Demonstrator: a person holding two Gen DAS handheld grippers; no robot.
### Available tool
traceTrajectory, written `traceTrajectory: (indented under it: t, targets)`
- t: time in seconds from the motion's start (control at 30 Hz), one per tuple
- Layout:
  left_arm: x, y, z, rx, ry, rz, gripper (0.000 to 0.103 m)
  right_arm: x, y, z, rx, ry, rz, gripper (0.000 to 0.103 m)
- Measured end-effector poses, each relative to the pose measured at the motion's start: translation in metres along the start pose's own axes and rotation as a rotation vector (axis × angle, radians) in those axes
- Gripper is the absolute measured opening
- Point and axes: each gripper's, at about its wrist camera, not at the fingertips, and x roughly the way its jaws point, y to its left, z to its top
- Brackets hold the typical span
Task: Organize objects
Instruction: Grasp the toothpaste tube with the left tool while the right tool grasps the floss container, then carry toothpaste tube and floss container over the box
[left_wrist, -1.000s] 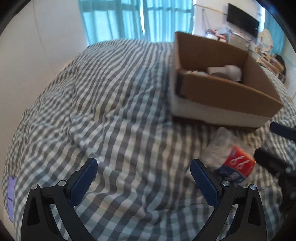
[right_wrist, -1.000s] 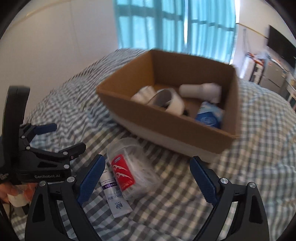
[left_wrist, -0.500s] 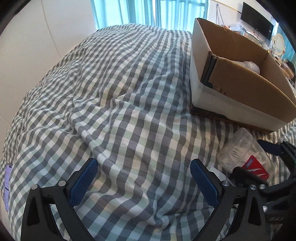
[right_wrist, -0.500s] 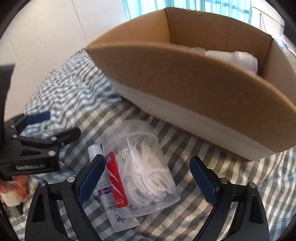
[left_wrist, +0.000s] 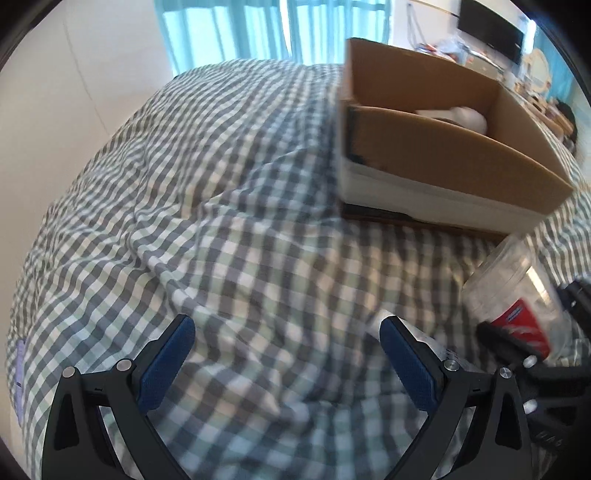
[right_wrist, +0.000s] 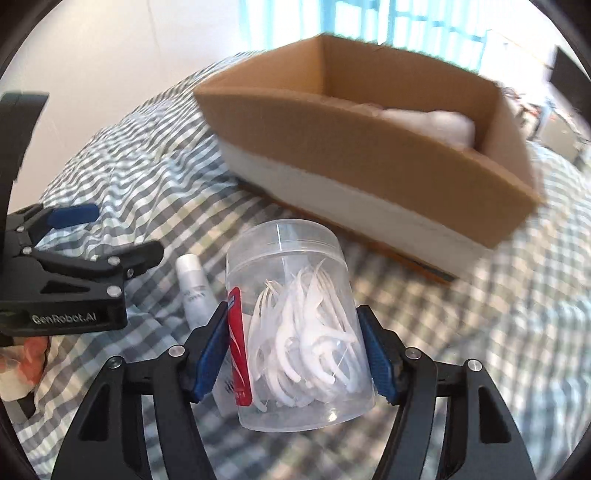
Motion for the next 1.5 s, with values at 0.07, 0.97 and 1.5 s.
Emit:
traceTrajectory:
  t: [0.07, 0.97, 1.5]
  targets:
    - [-0.006, -0.011, -0.002, 0.02, 0.003, -0.021, 0.103, -0.014, -0.007, -0.005, 0.032, -0.027, -0.014, 0.066]
    - [0.003, -0.091, -0.012, 0.081, 0.108, -0.27, 0.012, -0.049, -0.046, -0.025, 0.23, -0.066, -0.079, 0.066]
    - [-0.068, -0.069, -0.009, 0.169, -0.044, -0.186, 0.011, -0.088, -0.022, -0.027, 0.164, -0.117, -0.175, 0.066]
